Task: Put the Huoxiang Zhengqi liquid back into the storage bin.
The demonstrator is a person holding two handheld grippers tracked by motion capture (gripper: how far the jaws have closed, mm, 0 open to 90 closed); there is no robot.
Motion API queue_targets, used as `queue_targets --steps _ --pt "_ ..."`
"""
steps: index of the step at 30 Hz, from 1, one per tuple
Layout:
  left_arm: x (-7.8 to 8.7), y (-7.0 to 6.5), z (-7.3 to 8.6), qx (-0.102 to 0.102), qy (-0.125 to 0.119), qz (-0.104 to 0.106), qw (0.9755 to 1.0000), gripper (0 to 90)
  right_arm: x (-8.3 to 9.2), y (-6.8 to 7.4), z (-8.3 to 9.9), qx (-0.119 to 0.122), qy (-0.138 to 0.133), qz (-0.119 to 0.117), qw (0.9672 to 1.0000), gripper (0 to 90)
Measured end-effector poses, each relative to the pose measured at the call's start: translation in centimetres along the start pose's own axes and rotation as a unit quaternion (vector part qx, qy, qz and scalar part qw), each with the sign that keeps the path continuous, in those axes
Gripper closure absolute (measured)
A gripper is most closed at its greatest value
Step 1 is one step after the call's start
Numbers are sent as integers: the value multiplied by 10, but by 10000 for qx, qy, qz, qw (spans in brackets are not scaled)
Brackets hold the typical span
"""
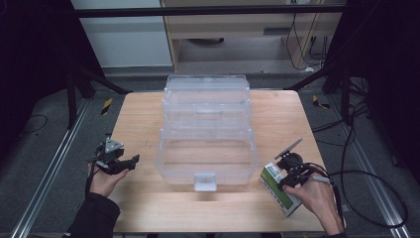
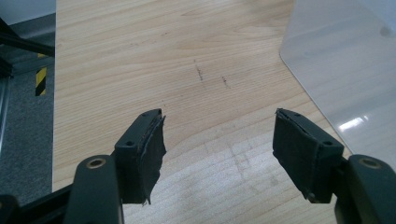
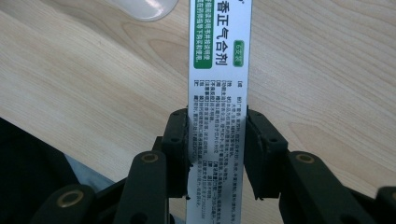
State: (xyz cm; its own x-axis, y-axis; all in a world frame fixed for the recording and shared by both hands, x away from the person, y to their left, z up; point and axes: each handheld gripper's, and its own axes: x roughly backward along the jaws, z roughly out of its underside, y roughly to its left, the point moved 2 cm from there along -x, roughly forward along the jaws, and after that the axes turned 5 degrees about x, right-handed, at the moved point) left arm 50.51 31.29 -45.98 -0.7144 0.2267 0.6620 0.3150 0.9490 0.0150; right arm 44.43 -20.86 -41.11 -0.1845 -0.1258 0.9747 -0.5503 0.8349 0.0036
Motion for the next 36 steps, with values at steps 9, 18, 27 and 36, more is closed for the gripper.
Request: queue_targets --steps 9,18,27,36 --pt "0 -1 0 -18 13 3 10000 333 14 -10 0 -288 -493 152 9983 641" --pt "0 -2 0 -23 13 4 10000 333 28 -20 -7 -563 -1031 355 9924 642" --pt "-1 -3 0 -36 26 -4 10000 333 47 -36 -17 -798 -1725 616 9798 643" --pt "-1 -3 1 -49 50 -3 10000 333 67 -44 -24 -762 -2148 793 9704 644"
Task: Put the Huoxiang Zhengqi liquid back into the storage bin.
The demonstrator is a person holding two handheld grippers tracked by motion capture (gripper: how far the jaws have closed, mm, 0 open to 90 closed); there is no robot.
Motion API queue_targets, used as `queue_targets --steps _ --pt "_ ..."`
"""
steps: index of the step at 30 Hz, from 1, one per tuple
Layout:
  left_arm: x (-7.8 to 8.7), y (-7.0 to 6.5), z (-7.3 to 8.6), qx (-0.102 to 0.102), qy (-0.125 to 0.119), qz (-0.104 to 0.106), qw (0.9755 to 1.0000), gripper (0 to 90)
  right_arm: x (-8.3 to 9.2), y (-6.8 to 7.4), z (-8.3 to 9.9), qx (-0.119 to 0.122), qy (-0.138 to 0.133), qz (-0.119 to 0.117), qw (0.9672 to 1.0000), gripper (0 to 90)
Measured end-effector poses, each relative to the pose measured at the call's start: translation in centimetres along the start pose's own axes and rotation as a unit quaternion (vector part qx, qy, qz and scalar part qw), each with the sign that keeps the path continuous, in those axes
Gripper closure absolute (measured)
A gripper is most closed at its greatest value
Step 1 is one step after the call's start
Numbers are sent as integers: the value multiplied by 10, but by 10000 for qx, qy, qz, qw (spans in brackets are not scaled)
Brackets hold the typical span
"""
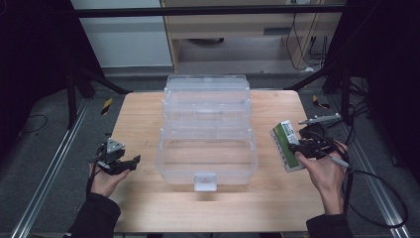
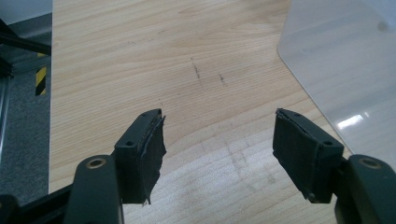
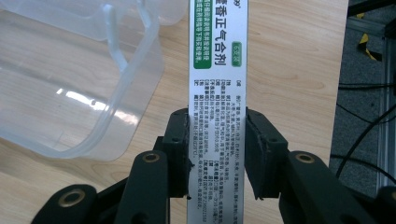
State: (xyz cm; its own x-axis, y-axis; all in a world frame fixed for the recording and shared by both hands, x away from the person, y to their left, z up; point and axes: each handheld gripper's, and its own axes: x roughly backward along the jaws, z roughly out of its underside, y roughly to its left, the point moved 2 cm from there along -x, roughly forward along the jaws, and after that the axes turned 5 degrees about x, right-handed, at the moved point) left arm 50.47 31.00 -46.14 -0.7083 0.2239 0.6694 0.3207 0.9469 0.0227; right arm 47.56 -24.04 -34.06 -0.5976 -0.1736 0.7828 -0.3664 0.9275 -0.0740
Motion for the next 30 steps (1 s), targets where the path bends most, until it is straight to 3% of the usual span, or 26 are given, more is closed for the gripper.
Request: queue_targets --steps 11,12,17,21,30 --pt "-1 0 0 -2 15 -5 10000 332 26 10 -27 453 -443 -73 9980 646" --pt "-1 0 1 2 25 -5 10000 333 31 15 -33 626 -463 -60 9969 646" --pt "-1 0 1 -6 28 -2 10000 332 41 26 -48 951 -639 -186 9932 646" --pt "0 1 1 0 24 -9 10000 332 45 36 -59 1280 -726 -365 9884 646" --pt "-1 1 1 -8 39 -8 10000 332 41 56 -82 1938 -958 -1087 9703 646"
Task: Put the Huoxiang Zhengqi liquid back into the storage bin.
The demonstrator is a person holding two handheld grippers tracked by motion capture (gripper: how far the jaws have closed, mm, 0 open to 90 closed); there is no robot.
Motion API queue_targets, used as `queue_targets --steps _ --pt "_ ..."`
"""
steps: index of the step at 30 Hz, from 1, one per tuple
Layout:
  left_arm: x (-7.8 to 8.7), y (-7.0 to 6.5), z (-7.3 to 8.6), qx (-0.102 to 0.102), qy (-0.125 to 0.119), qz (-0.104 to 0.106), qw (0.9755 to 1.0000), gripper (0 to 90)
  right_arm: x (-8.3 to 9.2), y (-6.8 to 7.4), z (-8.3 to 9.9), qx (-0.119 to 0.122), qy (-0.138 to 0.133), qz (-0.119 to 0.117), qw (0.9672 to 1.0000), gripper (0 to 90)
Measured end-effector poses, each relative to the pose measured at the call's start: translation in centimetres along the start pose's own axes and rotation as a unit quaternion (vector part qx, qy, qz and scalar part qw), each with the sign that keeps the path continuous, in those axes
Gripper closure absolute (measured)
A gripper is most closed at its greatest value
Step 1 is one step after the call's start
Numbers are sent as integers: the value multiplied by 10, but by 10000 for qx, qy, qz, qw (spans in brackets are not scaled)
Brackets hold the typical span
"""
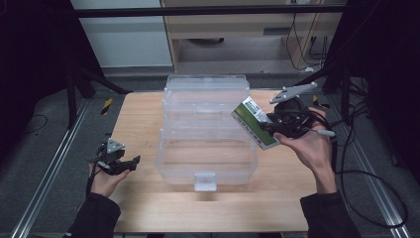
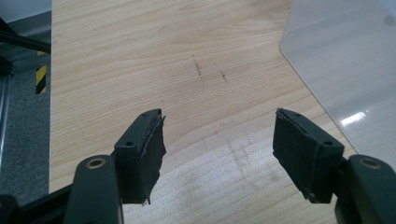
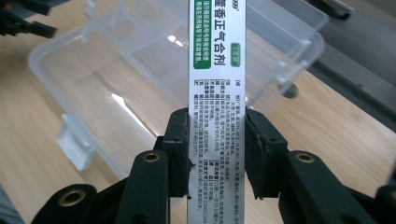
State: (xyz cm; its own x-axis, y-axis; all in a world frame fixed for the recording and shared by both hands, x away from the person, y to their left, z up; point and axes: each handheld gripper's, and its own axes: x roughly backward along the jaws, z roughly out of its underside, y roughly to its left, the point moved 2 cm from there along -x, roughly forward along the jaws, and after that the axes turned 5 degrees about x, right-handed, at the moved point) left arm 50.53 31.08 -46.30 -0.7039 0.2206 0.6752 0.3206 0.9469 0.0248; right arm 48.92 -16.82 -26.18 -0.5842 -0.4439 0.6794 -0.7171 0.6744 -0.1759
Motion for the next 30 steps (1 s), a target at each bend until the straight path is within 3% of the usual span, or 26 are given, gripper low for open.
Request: queue_targets --steps 5,11,17,23,30 --pt "1 0 0 2 -9 1 10000 332 -13 2 -6 238 0 -388 9990 646" --pt "0 0 0 -13 8 -1 10000 332 -26 3 -11 498 -2 -817 9954 645" --pt "1 0 0 -9 -2 -3 10000 332 -34 4 -12 770 2 -1210 9897 645" --pt "0 0 0 -18 8 -8 10000 332 -42 4 -11 1029 173 -1389 9848 644" --pt "-1 -1 1 -33 44 -10 10000 332 -50 10 -11 1529 332 -1663 9736 644"
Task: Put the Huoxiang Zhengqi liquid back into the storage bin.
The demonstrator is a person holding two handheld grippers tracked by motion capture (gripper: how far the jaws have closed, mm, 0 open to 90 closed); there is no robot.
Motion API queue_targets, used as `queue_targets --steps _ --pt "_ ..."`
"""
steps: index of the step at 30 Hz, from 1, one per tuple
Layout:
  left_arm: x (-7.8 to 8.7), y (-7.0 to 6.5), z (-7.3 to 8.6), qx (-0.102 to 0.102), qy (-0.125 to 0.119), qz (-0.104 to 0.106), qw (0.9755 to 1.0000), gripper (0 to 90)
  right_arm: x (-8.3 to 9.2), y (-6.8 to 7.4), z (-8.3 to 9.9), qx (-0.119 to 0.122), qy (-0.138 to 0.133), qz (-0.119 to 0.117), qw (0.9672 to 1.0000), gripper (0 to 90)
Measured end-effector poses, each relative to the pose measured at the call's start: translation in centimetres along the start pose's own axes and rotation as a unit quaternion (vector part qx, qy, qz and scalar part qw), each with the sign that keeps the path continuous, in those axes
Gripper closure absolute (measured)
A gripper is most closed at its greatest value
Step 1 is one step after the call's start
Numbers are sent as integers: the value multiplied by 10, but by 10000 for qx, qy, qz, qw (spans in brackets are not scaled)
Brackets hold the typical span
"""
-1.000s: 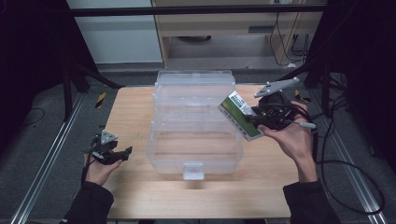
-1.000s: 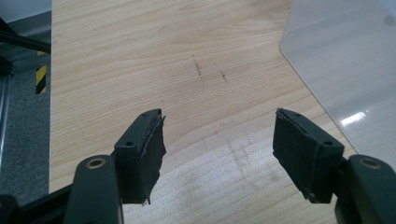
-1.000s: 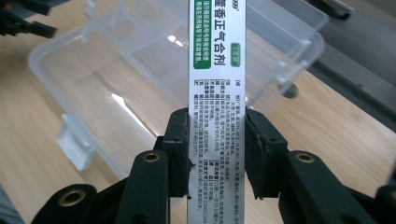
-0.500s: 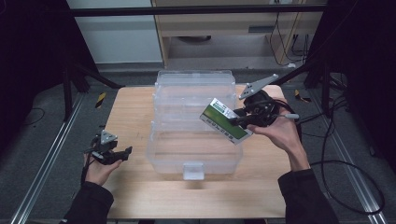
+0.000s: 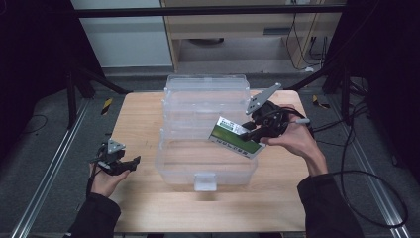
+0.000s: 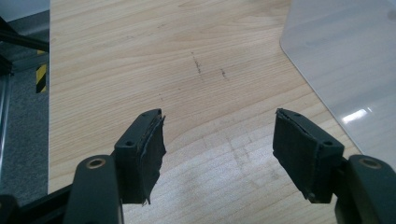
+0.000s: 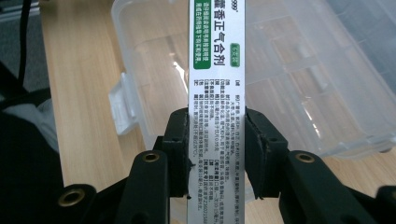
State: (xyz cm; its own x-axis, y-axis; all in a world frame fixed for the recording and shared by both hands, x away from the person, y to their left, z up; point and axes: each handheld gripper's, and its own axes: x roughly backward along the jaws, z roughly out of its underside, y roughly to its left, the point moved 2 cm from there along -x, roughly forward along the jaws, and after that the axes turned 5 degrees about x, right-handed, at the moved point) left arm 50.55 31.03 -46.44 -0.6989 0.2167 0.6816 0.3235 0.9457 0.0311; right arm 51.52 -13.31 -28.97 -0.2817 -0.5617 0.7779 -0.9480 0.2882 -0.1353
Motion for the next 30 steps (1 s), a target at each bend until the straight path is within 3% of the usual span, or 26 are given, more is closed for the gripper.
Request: queue_targets --steps 10,18,30 --pt "-2 -1 2 -21 55 -9 10000 332 -19 4 -2 414 251 -286 9984 643" --pt "-2 0 2 -30 54 -9 10000 332 -34 6 -1 775 586 -438 9943 644" --pt "-4 -1 2 -43 88 10 10000 332 -53 4 5 942 875 -583 9900 642"
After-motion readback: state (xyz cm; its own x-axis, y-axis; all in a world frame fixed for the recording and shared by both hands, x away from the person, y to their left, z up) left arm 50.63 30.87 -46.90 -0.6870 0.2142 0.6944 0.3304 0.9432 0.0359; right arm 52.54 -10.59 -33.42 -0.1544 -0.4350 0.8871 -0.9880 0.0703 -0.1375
